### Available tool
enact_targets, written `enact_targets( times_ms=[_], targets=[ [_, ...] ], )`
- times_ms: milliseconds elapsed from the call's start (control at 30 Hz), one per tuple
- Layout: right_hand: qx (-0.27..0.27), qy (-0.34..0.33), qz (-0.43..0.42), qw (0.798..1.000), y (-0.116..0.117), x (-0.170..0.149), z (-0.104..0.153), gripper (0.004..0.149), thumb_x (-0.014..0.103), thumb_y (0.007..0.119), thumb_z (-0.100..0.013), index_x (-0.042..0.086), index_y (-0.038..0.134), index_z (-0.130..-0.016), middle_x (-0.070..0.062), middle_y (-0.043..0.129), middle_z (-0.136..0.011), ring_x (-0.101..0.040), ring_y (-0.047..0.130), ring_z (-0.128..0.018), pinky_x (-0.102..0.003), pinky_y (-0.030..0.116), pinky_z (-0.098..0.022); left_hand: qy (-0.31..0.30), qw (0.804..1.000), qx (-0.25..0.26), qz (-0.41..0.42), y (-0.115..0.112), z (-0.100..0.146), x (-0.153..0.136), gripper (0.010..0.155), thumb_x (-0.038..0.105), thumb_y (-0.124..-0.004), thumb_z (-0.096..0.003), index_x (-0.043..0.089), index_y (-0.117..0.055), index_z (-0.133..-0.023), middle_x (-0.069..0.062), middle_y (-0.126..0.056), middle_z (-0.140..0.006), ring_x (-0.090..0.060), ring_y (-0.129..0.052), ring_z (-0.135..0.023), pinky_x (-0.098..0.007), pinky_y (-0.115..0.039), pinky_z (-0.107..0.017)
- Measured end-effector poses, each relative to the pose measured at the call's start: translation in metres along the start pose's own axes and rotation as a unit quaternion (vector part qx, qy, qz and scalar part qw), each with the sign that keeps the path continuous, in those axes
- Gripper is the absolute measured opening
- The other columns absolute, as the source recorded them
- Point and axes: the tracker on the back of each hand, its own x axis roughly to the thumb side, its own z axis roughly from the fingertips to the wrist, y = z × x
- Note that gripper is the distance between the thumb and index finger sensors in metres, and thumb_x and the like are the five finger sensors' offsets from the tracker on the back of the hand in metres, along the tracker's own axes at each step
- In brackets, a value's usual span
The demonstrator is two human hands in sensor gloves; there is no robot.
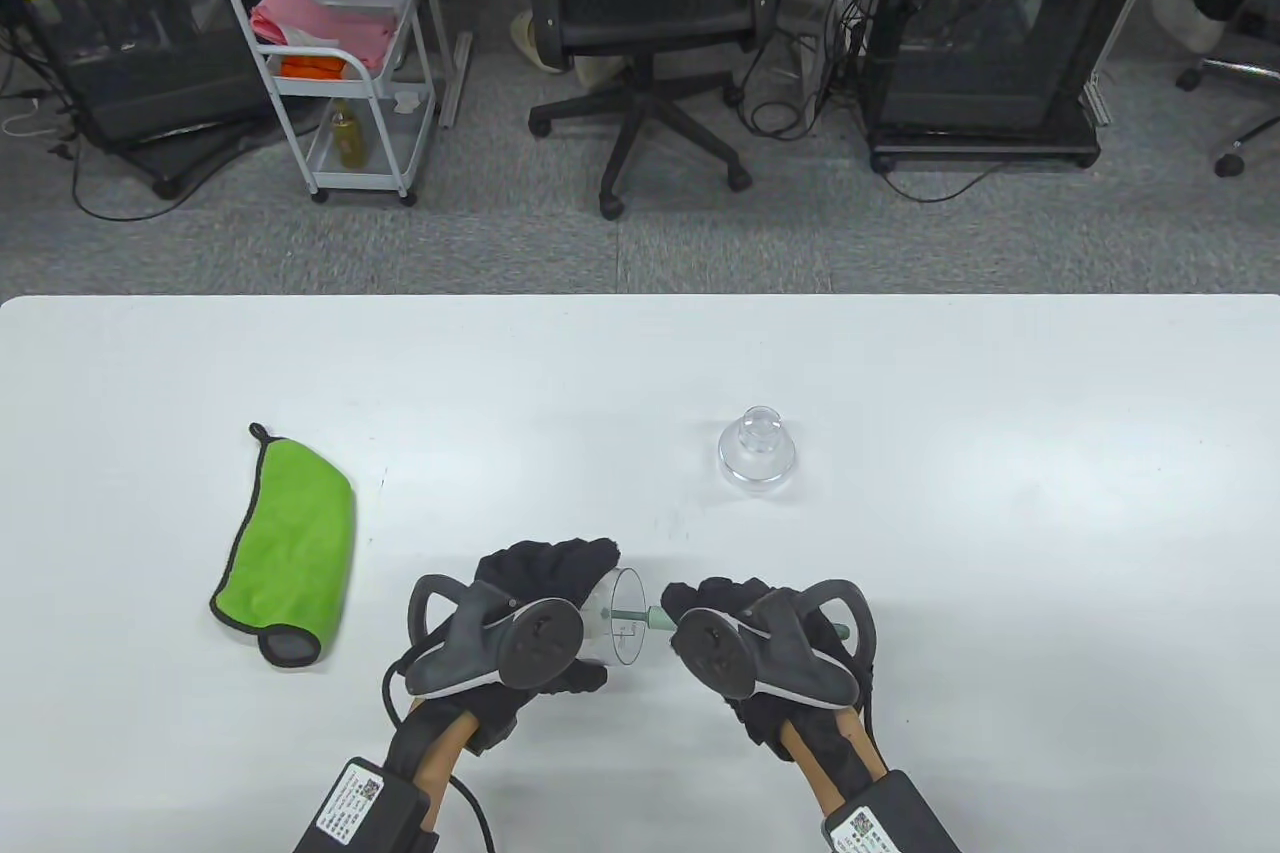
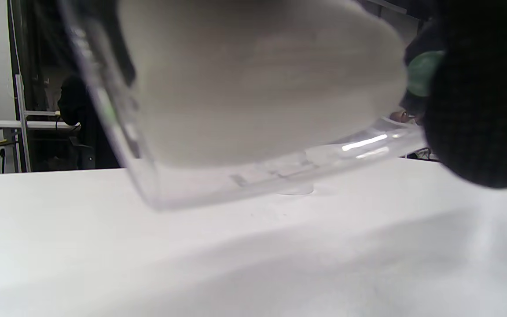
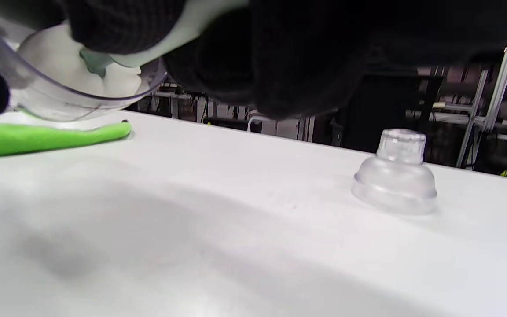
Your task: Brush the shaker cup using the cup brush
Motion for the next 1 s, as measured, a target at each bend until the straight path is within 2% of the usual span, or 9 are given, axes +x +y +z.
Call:
enact_targets(
  times_ms=[67, 133, 267, 333, 433, 633, 800, 1000],
  targets=[
    [0.021, -0.009, -0.009, 1.0, 0.002, -0.002, 0.004, 0.054, 0.049, 0.072, -0.034, 0.038, 0.079, -0.087, 0.003, 0.1, -0.058, -0.021, 0.099, -0.026, -0.033, 0.092, -0.016, -0.008, 0.999, 0.006, -0.033, 0.001, 0.002, 0.002, 0.113, 0.067, -0.104, -0.0159, 0.031, -0.048, -0.107, 0.0, -0.077, -0.108, -0.036, -0.095, -0.095, -0.062, -0.079, -0.064],
    [0.037, -0.012, -0.059, 0.997, 0.002, -0.005, 0.008, 0.054, 0.047, 0.074, -0.035, 0.035, 0.08, -0.087, 0.001, 0.1, -0.058, -0.022, 0.098, -0.026, -0.034, 0.091, -0.016, -0.007, 1.0, 0.005, -0.026, 0.001, 0.004, 0.001, 0.114, 0.066, -0.105, -0.0165, 0.031, -0.047, -0.108, 0.0, -0.076, -0.109, -0.038, -0.093, -0.097, -0.062, -0.078, -0.064],
    [-0.004, -0.031, -0.082, 0.996, -0.005, -0.01, 0.017, 0.054, 0.047, 0.076, -0.035, 0.031, 0.083, -0.086, 0.0, 0.102, -0.055, -0.021, 0.099, -0.02, -0.032, 0.091, -0.01, -0.01, 0.998, 0.003, -0.058, -0.002, 0.006, -0.002, 0.113, 0.065, -0.105, -0.0175, 0.032, -0.044, -0.108, 0.0, -0.074, -0.11, -0.034, -0.092, -0.097, -0.062, -0.076, -0.064],
    [-0.031, -0.026, -0.063, 0.997, -0.007, -0.009, 0.018, 0.054, 0.047, 0.075, -0.035, 0.03, 0.083, -0.086, -0.001, 0.102, -0.054, -0.021, 0.099, -0.019, -0.032, 0.09, -0.009, -0.016, 0.998, -0.018, -0.062, -0.007, 0.005, -0.002, 0.113, 0.065, -0.104, -0.0172, 0.033, -0.044, -0.108, 0.001, -0.073, -0.11, -0.033, -0.093, -0.096, -0.061, -0.076, -0.064],
    [-0.05, -0.002, -0.032, 0.998, -0.006, -0.012, 0.016, 0.054, 0.048, 0.073, -0.035, 0.031, 0.082, -0.085, 0.0, 0.102, -0.054, -0.021, 0.098, -0.018, -0.032, 0.09, -0.008, -0.015, 0.999, -0.019, -0.04, -0.009, 0.004, -0.004, 0.114, 0.065, -0.104, -0.017, 0.033, -0.044, -0.108, 0.001, -0.073, -0.11, -0.032, -0.094, -0.095, -0.061, -0.076, -0.064],
    [-0.001, 0.024, -0.047, 0.999, 0.002, -0.02, 0.009, 0.053, 0.048, 0.073, -0.034, 0.034, 0.083, -0.085, 0.0, 0.102, -0.053, -0.022, 0.098, -0.019, -0.033, 0.09, -0.009, -0.013, 0.998, -0.011, -0.053, -0.007, 0.003, -0.002, 0.113, 0.065, -0.105, -0.0169, 0.033, -0.045, -0.108, 0.001, -0.074, -0.11, -0.032, -0.094, -0.094, -0.061, -0.076, -0.064],
    [0.043, 0.003, -0.099, 0.994, 0.002, -0.024, 0.013, 0.053, 0.048, 0.076, -0.034, 0.034, 0.083, -0.085, 0.0, 0.102, -0.055, -0.023, 0.099, -0.022, -0.033, 0.091, -0.011, 0.006, 0.998, -0.001, -0.055, -0.003, 0.006, -0.009, 0.113, 0.064, -0.105, -0.017, 0.033, -0.044, -0.107, 0.002, -0.072, -0.11, -0.032, -0.092, -0.096, -0.061, -0.074, -0.065],
    [0.003, -0.011, -0.098, 0.995, -0.009, -0.022, 0.02, 0.053, 0.048, 0.076, -0.035, 0.032, 0.084, -0.085, 0.001, 0.102, -0.056, -0.023, 0.1, -0.023, -0.032, 0.091, -0.011, 0.007, 0.999, -0.015, -0.048, -0.006, 0.008, -0.013, 0.113, 0.064, -0.105, -0.0177, 0.033, -0.043, -0.108, 0.002, -0.071, -0.111, -0.032, -0.09, -0.097, -0.062, -0.073, -0.066]
  ],
)
